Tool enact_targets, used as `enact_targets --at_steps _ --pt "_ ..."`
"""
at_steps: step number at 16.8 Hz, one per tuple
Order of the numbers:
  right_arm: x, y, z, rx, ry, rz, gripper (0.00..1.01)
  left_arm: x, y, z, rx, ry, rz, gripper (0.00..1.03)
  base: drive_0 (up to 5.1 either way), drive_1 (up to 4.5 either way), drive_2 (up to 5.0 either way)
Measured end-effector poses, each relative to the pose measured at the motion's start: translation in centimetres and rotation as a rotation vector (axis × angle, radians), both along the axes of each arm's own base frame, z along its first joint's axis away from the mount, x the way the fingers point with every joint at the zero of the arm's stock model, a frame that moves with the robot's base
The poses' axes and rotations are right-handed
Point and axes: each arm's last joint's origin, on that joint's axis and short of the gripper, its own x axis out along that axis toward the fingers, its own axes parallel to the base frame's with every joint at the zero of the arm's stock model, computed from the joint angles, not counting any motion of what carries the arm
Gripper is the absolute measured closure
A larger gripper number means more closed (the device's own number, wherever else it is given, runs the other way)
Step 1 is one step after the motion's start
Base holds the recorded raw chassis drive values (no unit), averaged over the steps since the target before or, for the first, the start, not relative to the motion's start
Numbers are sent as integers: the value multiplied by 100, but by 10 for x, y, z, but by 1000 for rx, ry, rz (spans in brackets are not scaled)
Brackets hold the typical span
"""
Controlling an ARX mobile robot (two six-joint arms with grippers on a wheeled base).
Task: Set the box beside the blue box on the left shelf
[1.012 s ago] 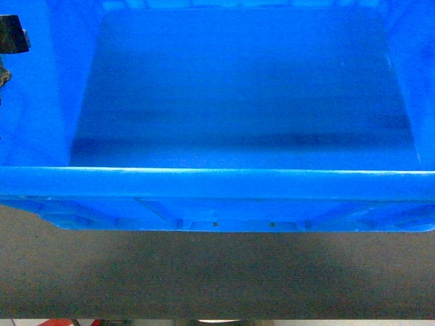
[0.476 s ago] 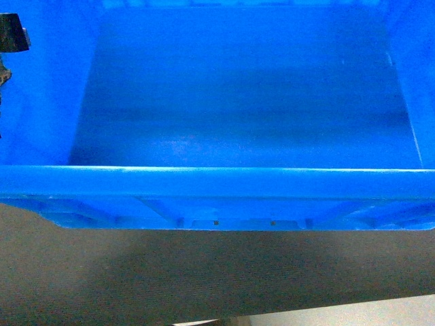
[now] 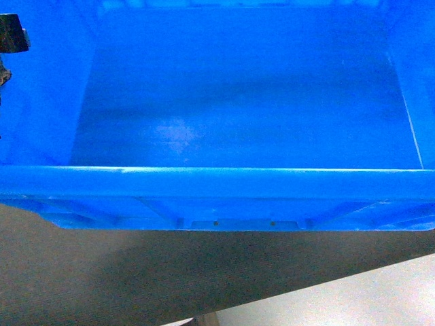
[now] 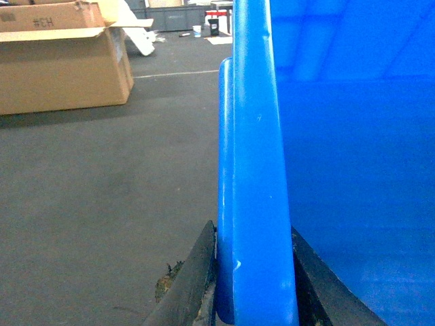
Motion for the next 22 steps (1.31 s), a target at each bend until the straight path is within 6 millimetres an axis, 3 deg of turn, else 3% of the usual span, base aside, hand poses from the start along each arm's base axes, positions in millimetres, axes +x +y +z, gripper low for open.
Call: enact_targets --at_steps 22 --pt "0 0 0 -4 -1 0 80 0 0 0 2 1 0 85 -156 -156 -156"
